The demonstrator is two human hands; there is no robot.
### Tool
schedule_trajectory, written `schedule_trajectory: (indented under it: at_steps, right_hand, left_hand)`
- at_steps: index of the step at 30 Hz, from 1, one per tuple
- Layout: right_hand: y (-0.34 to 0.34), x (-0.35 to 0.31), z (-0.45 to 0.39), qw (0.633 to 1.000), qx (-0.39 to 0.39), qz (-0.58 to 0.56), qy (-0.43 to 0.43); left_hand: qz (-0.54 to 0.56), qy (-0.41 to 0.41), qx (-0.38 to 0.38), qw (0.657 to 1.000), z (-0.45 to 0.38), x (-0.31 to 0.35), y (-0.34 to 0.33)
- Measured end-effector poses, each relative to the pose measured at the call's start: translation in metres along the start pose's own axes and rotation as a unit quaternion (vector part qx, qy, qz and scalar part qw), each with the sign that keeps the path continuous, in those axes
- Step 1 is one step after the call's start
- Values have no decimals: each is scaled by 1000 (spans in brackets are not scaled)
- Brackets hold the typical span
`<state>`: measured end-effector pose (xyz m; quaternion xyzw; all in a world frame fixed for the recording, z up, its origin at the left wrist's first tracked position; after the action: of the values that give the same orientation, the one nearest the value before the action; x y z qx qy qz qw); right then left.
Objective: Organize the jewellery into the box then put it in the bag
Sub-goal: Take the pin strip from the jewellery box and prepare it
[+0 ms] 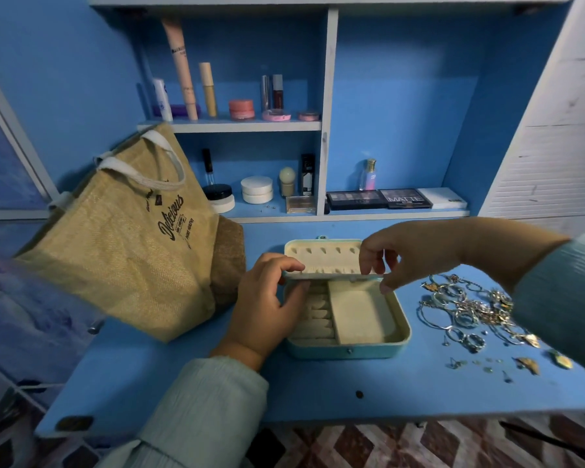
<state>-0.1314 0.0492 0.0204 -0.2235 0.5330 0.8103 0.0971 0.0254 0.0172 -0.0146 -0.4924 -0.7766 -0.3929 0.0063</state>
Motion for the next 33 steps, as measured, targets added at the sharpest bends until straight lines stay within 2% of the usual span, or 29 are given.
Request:
schedule_trajectory:
  at_steps: [5, 11, 18, 23, 33]
  right_hand:
    - [0, 5, 8, 998, 62, 13, 6]
    - [-2, 8, 17, 991, 108, 74, 14]
    - [1, 16, 33, 983, 171, 64, 3]
    - [1, 19, 37, 975, 215, 52, 7]
    - [6, 29, 53, 972, 232, 42, -3]
  left_hand:
    - [-26, 23, -11, 999, 8, 0, 2]
    - [-81, -10, 5, 997, 12, 18, 8]
    - [-202, -38, 38, 978, 6, 43, 9]
    - [-218, -52, -1, 975, -1, 57, 1]
    - [-241, -83, -39, 966, -11, 91, -17]
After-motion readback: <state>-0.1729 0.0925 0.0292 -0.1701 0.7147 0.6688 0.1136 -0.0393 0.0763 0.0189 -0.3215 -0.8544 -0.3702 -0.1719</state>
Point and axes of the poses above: each hand's wrist, its own z-axis away from the middle knuckle, its own y-axis out of the back of the hand, x = y × z, the point moved 9 cm from there along -z, towards the middle knuckle, and after that the axes turned 15 degrees about -z, right-handed, at the moved point
